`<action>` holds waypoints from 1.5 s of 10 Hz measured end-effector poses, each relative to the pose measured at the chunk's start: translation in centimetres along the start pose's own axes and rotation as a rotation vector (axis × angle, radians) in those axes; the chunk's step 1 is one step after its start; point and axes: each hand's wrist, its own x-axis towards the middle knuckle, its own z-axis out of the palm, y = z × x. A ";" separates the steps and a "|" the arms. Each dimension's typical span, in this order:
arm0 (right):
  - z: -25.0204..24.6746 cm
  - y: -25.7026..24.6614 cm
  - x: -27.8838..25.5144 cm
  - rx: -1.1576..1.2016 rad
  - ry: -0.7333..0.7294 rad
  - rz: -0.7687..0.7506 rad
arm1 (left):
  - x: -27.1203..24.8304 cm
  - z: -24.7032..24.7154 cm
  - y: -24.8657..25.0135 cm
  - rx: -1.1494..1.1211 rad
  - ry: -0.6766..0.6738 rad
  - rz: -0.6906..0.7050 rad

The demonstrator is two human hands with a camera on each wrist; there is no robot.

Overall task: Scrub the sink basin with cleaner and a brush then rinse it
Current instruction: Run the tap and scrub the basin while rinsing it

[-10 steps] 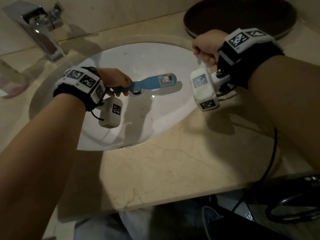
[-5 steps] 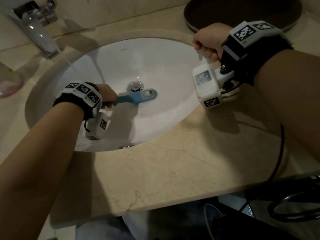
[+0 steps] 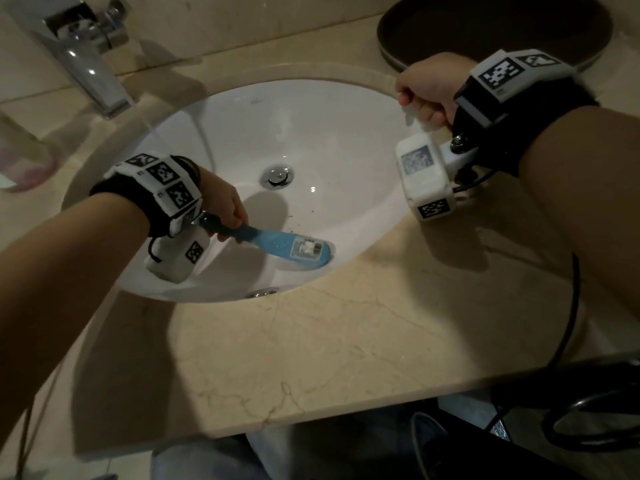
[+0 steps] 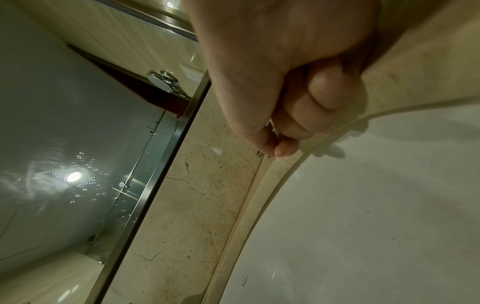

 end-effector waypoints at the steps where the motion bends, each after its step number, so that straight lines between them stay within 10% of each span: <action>1: 0.0 0.1 0.1 0.005 -0.009 0.009 | 0.5 0.0 -1.3 -0.041 0.176 -0.048; 3: 0.0 0.0 -0.2 -0.001 0.002 0.024 | 1.7 0.8 -0.8 -0.078 0.532 -0.157; 7: 0.0 0.0 0.3 -0.015 -0.029 0.034 | -0.3 0.9 0.9 -0.122 0.101 0.057; 11: -0.2 -0.1 0.0 -0.010 -0.055 0.023 | -0.1 -0.3 1.9 -0.091 0.576 -0.121; 15: -0.1 -0.1 -0.2 -0.049 -0.027 0.027 | -1.9 -1.2 -0.1 0.061 0.108 -0.036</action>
